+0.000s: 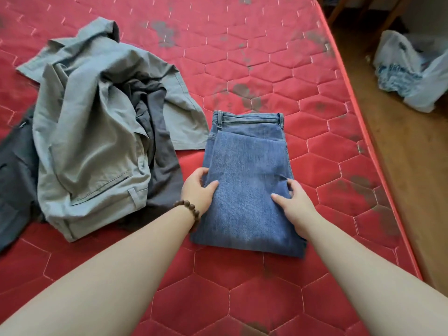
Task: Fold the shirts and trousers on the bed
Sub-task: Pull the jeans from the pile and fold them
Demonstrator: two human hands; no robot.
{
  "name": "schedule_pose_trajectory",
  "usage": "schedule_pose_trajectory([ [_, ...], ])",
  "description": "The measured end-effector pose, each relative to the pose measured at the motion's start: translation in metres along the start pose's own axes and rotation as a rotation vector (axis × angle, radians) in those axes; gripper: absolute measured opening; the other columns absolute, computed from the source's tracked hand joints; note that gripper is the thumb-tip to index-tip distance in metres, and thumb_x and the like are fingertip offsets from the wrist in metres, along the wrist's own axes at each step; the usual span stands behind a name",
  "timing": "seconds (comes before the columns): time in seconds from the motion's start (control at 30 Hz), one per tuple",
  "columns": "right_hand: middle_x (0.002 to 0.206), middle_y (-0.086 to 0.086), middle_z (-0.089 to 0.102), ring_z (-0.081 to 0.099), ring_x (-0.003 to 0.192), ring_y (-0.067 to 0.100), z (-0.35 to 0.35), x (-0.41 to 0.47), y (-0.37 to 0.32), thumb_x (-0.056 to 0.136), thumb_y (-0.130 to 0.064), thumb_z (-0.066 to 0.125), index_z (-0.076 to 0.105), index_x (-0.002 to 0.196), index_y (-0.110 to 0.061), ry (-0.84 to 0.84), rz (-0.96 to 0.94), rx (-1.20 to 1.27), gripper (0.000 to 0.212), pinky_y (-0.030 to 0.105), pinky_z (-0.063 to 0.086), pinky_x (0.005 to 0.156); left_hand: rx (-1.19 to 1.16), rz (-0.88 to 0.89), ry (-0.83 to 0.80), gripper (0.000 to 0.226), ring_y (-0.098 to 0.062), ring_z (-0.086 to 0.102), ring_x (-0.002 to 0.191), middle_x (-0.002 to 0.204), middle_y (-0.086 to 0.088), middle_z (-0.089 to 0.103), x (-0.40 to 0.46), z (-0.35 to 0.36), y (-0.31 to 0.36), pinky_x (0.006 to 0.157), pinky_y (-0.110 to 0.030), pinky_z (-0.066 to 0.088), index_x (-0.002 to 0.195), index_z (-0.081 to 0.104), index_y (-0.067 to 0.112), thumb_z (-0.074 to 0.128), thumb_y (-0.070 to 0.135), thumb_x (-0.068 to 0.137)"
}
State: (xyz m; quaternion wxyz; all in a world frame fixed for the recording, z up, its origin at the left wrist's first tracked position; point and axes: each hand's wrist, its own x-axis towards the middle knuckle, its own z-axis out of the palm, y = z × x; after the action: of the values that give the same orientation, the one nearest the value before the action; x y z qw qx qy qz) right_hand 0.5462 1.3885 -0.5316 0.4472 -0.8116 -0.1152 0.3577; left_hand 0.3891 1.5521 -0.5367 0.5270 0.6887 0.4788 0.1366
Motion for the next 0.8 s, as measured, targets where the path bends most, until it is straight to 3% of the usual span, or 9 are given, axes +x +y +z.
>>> schedule_pose_trajectory([
  [0.1, 0.112, 0.004, 0.065, 0.062, 0.098, 0.007, 0.000, -0.006, -0.013, 0.090, 0.004, 0.056, 0.052, 0.115, -0.015, 0.111, -0.166, -0.003, 0.032, 0.013, 0.046, 0.090, -0.075, 0.116, 0.133, 0.009, -0.018, 0.060, 0.068, 0.080, -0.010, 0.069, 0.001, 0.004, 0.009, 0.068, -0.032, 0.047, 0.086, 0.061, 0.021, 0.064, 0.013, 0.088],
  [0.17, 0.104, -0.005, 0.064, 0.059, 0.090, -0.007, -0.001, -0.006, -0.034, 0.091, 0.004, 0.053, 0.053, 0.112, -0.016, 0.189, -0.322, 0.013, 0.030, 0.006, 0.042, 0.083, -0.151, 0.235, 0.191, 0.003, -0.019, 0.062, 0.067, 0.077, -0.011, 0.068, 0.005, 0.000, 0.020, 0.066, -0.033, 0.048, 0.086, 0.061, 0.018, 0.061, 0.019, 0.089],
  [0.27, 0.101, -0.005, 0.062, 0.058, 0.092, 0.003, 0.000, 0.011, -0.043, 0.092, -0.004, 0.055, 0.054, 0.117, -0.012, 0.246, -0.368, -0.062, 0.027, 0.012, 0.040, 0.082, -0.094, 0.217, 0.266, 0.013, -0.021, 0.063, 0.074, 0.078, -0.002, 0.067, 0.018, -0.002, 0.026, 0.067, -0.028, 0.045, 0.093, 0.062, 0.012, 0.059, 0.024, 0.090],
  [0.4, 0.089, 0.001, 0.060, 0.059, 0.091, 0.024, 0.009, 0.031, -0.020, 0.092, -0.018, 0.059, 0.055, 0.104, -0.012, 0.180, -0.085, -0.228, 0.014, 0.019, 0.031, 0.061, 0.136, -0.030, 0.178, 0.012, -0.018, 0.055, 0.078, 0.080, 0.002, 0.059, 0.027, 0.002, 0.003, 0.067, -0.022, 0.033, 0.095, 0.062, 0.011, 0.062, 0.021, 0.090],
  [0.53, 0.084, 0.001, 0.059, 0.055, 0.081, 0.024, 0.012, 0.032, -0.021, 0.095, -0.013, 0.054, 0.052, 0.096, -0.012, 0.303, -0.177, -0.201, 0.002, 0.025, 0.029, 0.064, 0.089, 0.063, 0.162, 0.010, -0.024, 0.059, 0.071, 0.072, -0.004, 0.064, 0.042, -0.003, 0.008, 0.069, -0.032, 0.044, 0.083, 0.059, 0.010, 0.063, 0.018, 0.089],
  [0.67, 0.080, 0.003, 0.056, 0.054, 0.080, 0.029, 0.011, 0.033, -0.024, 0.095, -0.016, 0.054, 0.052, 0.096, -0.009, 0.291, -0.147, -0.265, 0.007, 0.027, 0.025, 0.062, 0.235, 0.012, 0.164, 0.018, -0.028, 0.061, 0.083, 0.084, -0.008, 0.068, 0.046, 0.000, 0.014, 0.073, -0.032, 0.043, 0.090, 0.060, 0.010, 0.062, 0.027, 0.090],
  [0.8, 0.088, 0.009, 0.062, 0.059, 0.089, 0.034, 0.013, 0.023, -0.026, 0.094, -0.030, 0.055, 0.050, 0.108, -0.010, 0.272, -0.153, -0.348, 0.024, 0.033, 0.035, 0.069, 0.441, -0.079, 0.184, 0.034, -0.034, 0.061, 0.099, 0.102, -0.015, 0.066, 0.036, -0.001, 0.016, 0.079, -0.037, 0.044, 0.103, 0.052, 0.010, 0.054, 0.043, 0.093],
])
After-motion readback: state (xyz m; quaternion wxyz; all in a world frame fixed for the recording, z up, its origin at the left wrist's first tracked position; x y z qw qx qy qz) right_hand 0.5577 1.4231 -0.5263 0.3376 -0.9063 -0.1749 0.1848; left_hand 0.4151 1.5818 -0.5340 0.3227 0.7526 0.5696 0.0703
